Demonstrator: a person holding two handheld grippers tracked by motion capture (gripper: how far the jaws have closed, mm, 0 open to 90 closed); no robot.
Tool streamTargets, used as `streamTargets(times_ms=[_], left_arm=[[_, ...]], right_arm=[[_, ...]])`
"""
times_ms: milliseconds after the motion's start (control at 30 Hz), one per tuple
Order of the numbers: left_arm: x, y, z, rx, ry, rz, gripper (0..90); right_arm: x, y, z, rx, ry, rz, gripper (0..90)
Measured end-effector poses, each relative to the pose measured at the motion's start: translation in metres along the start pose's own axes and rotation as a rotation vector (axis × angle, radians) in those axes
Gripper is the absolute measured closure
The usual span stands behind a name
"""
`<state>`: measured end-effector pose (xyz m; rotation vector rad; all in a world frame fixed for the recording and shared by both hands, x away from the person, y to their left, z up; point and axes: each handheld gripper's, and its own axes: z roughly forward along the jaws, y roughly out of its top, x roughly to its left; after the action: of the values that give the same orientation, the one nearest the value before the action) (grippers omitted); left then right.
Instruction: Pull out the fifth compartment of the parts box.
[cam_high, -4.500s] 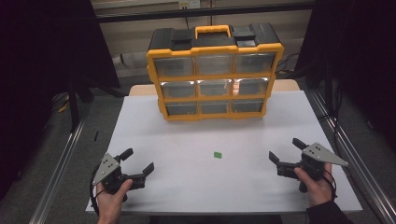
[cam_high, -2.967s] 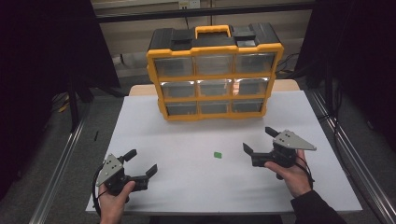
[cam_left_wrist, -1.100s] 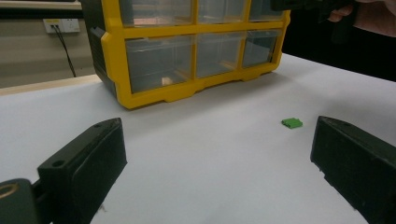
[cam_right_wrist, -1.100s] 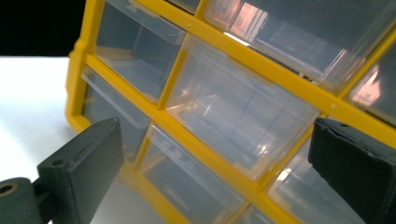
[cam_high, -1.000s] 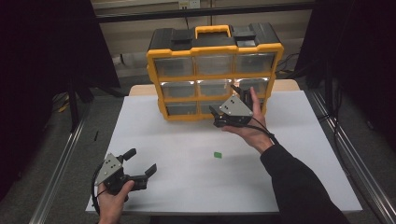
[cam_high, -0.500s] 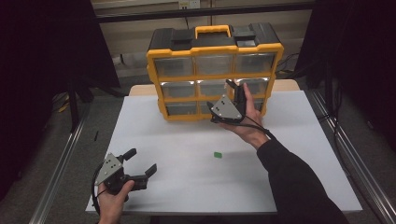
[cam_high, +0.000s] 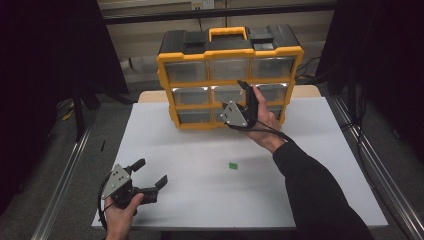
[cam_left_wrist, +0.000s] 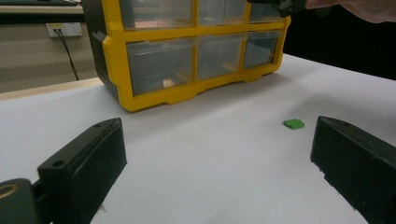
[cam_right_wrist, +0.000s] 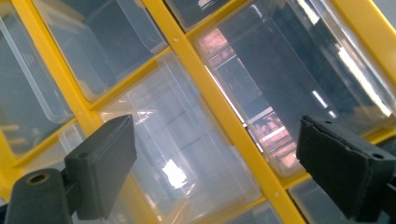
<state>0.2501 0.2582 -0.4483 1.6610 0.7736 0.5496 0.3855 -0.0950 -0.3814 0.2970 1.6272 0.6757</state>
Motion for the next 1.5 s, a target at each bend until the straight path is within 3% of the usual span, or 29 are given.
streamTargets(times_ms=[133,200,333,467,600,667,1067,1433,1500], left_arm=[[0.0,0.0,0.0,-0.002,-0.003,0.006,3.3],[-0.001,0.001,-0.001,-0.016,0.013,-0.006,3.3],[-0.001,0.001,-0.002,-0.021,0.022,-0.009,3.3],[-0.001,0.002,-0.002,-0.022,0.019,0.0,3.3],[-0.001,0.002,-0.002,-0.022,0.017,-0.005,3.3],[-0.003,0.001,-0.002,-0.015,0.017,-0.003,3.3],[-0.003,0.002,-0.002,-0.023,0.013,-0.001,3.3],[-0.001,0.002,-0.002,-0.005,0.008,0.019,3.3],[-0.002,0.002,-0.002,-0.015,0.012,0.006,3.3]], right_arm=[[0.001,0.001,0.003,-0.001,-0.004,-0.056,13.4],[0.003,0.002,0.006,0.005,-0.011,-0.1,20.4],[0.006,0.001,0.009,0.019,-0.008,-0.135,24.1],[0.011,0.001,0.011,0.034,-0.019,-0.214,31.4],[0.012,0.004,0.012,0.038,-0.031,-0.236,35.6],[0.014,0.005,0.013,0.045,-0.032,-0.28,40.7],[0.018,0.002,0.017,0.088,-0.044,-0.312,58.3],[0.02,0.001,0.021,0.107,-0.078,-0.344,68.5],[0.018,0.001,0.022,0.105,-0.075,-0.342,69.3]])
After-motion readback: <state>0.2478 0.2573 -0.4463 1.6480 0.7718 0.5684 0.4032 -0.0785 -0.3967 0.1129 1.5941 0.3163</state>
